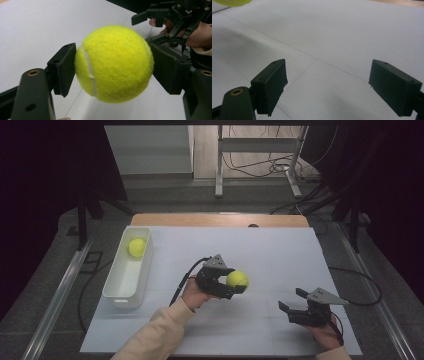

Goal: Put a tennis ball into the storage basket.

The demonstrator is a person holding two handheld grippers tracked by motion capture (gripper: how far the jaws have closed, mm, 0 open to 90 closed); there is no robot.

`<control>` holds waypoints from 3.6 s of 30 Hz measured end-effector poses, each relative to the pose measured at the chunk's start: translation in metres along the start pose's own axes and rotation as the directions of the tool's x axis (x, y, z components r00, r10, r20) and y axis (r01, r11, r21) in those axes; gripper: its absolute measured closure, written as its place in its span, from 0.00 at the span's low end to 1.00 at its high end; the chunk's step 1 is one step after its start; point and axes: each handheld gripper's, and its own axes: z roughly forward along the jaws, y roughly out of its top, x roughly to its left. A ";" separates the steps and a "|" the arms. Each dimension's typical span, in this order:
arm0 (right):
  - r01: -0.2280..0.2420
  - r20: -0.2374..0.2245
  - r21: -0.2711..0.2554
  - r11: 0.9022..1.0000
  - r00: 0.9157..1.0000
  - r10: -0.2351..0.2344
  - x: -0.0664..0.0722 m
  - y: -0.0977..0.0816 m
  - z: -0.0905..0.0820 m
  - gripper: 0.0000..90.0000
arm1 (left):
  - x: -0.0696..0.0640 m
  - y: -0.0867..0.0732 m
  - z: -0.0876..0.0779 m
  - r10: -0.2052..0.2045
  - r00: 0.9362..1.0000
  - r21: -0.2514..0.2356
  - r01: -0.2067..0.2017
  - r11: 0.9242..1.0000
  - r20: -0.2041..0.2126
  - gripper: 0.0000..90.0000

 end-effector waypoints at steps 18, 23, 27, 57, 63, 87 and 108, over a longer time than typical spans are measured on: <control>0.000 0.000 0.001 1.000 1.000 0.000 0.000 0.000 0.000 0.17 | 0.007 0.002 -0.016 -0.014 0.999 -0.030 0.013 0.999 -0.032 0.28; 0.001 -0.001 0.001 1.000 1.000 -0.001 0.000 0.000 0.000 0.17 | 0.009 0.003 -0.021 -0.020 0.999 -0.040 0.019 0.999 -0.041 0.28; 0.001 -0.001 0.002 1.000 1.000 -0.001 0.000 0.000 0.000 0.17 | 0.010 0.003 -0.024 -0.023 0.999 -0.045 0.021 0.999 -0.048 0.28; 0.000 0.001 0.001 1.000 1.000 0.000 0.000 0.000 0.000 0.17 | 0.021 0.003 -0.046 -0.056 0.994 -0.090 0.047 0.995 -0.096 0.28; 0.000 0.001 0.001 1.000 1.000 0.000 0.001 0.000 0.000 0.17 | 0.024 0.004 -0.056 -0.065 0.992 -0.115 0.052 0.992 -0.110 0.28; 0.002 0.000 0.000 1.000 1.000 -0.002 0.001 0.000 -0.001 0.17 | 0.038 0.001 -0.082 -0.100 0.981 -0.152 0.074 0.986 -0.169 0.28; 0.002 -0.001 -0.002 1.000 1.000 -0.002 0.001 0.000 -0.001 0.17 | 0.046 -0.003 -0.100 -0.127 0.969 -0.183 0.088 0.979 -0.211 0.28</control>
